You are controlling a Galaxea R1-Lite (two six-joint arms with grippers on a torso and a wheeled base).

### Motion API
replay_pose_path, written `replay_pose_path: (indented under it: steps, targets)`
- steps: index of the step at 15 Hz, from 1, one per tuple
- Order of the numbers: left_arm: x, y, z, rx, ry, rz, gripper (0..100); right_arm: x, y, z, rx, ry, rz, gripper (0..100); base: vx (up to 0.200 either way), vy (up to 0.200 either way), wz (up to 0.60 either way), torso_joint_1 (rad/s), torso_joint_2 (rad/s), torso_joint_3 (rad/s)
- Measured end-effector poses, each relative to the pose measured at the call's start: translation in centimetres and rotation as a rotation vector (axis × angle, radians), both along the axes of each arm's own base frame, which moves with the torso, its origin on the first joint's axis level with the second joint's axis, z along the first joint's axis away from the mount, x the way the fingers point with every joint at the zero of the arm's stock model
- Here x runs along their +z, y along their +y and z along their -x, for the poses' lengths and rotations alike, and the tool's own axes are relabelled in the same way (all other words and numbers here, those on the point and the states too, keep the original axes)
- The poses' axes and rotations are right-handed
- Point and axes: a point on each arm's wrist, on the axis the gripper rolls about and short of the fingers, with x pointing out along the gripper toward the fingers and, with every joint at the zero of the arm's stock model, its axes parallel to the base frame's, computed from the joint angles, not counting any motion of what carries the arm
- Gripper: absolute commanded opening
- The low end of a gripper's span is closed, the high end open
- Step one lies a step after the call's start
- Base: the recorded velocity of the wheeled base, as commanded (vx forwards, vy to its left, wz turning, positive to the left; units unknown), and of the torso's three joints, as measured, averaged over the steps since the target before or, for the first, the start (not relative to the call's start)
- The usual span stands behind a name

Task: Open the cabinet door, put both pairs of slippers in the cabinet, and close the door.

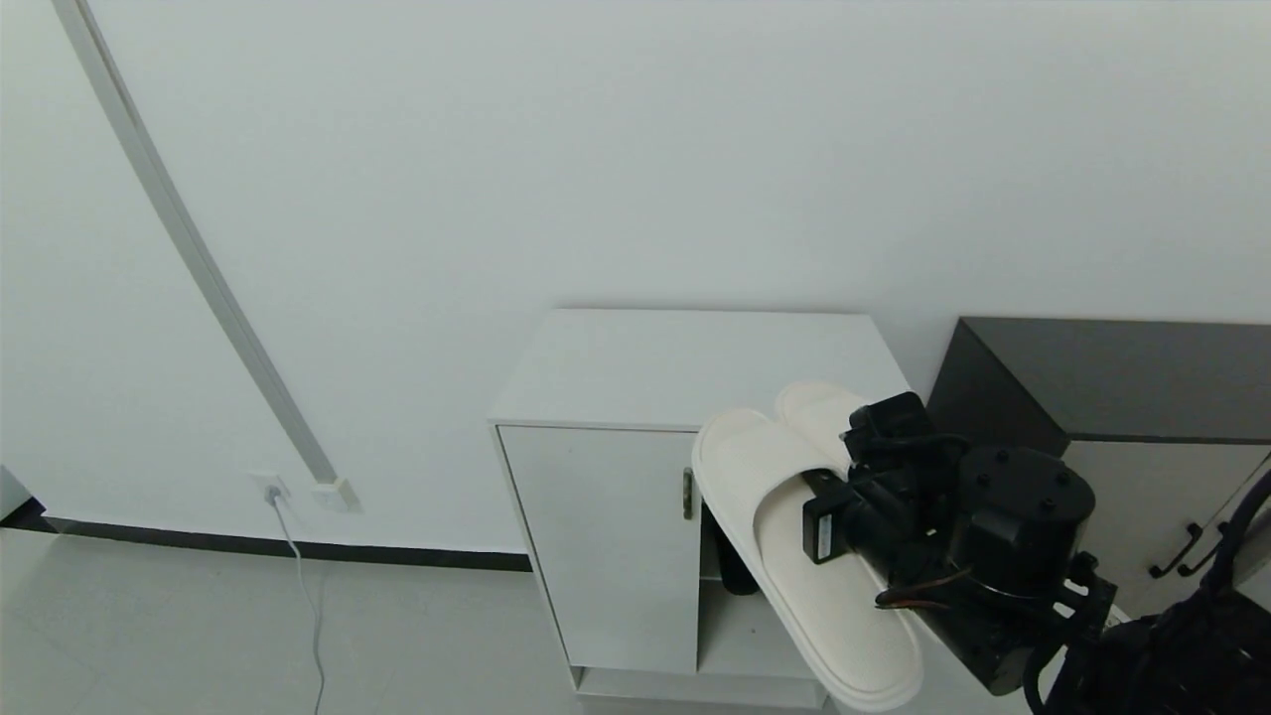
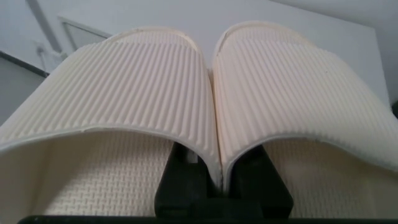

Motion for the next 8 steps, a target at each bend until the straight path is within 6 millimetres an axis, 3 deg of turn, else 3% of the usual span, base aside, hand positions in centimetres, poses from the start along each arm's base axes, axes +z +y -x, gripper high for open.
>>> replay_pose_path:
  steps: [2, 8]
  targets:
    - [0.02, 0.0, 0.0, 0.001, -0.001, 0.0, 0, -0.02, 0.08, 0.11, 0.006, 0.0, 0.0, 0, 0.0, 0.0, -0.6, -0.005, 0.0, 0.002]
    - [0.0, 0.0, 0.0, 0.0, 0.0, 0.0, 0, -0.23, -0.04, 0.23, 0.006, 0.007, 0.01, 0, 0.0, 0.0, 0.0, 0.0, 0.0, 0.0]
